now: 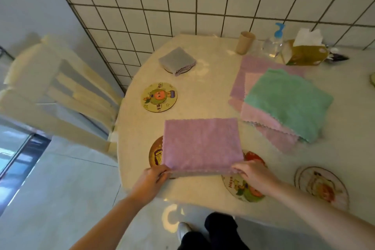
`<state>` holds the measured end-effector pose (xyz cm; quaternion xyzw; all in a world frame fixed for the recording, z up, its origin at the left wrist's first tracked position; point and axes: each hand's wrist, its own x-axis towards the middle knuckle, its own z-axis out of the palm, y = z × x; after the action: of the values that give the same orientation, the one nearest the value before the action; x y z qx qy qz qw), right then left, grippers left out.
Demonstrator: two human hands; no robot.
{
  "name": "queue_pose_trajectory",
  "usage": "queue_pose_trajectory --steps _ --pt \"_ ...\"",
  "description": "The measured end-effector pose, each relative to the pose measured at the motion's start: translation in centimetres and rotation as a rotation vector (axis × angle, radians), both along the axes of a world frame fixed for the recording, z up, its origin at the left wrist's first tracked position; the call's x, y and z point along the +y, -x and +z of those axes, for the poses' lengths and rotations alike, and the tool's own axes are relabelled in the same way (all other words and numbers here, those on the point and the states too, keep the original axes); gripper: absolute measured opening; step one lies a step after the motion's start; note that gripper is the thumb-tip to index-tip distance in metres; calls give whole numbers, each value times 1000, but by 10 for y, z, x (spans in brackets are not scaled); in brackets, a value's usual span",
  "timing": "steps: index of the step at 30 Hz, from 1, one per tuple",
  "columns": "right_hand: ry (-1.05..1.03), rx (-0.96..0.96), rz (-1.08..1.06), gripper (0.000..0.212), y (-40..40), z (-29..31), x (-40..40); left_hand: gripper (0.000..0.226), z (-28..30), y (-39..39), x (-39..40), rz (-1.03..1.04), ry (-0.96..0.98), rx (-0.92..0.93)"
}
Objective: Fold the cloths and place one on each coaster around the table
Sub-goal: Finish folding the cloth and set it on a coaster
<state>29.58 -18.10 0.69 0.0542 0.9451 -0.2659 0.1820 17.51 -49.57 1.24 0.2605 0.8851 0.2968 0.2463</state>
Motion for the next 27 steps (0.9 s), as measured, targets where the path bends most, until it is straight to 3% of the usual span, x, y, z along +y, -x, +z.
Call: queue_pose_trajectory --steps 3,6,11,14,16,22,27 --pt "3 -23 -45 11 -16 -4 -6 34 -8 -12 -7 -38 59 -78" --pt "117 -15 -161 3 -14 -2 -3 25 -12 -3 -10 -3 96 -85" --pt "264 85 -452 9 11 11 16 33 0 39 1 239 -32 -219" --pt "329 116 -567 22 33 10 29 10 11 62 19 391 -127 -307" --pt "362 103 -629 28 53 3 38 11 8 79 33 505 -149 -325" --pt "401 -17 -741 25 92 -19 50 34 -22 112 60 689 -20 -303" --pt "412 -19 -767 18 105 -28 56 18 -29 122 70 687 37 -265"
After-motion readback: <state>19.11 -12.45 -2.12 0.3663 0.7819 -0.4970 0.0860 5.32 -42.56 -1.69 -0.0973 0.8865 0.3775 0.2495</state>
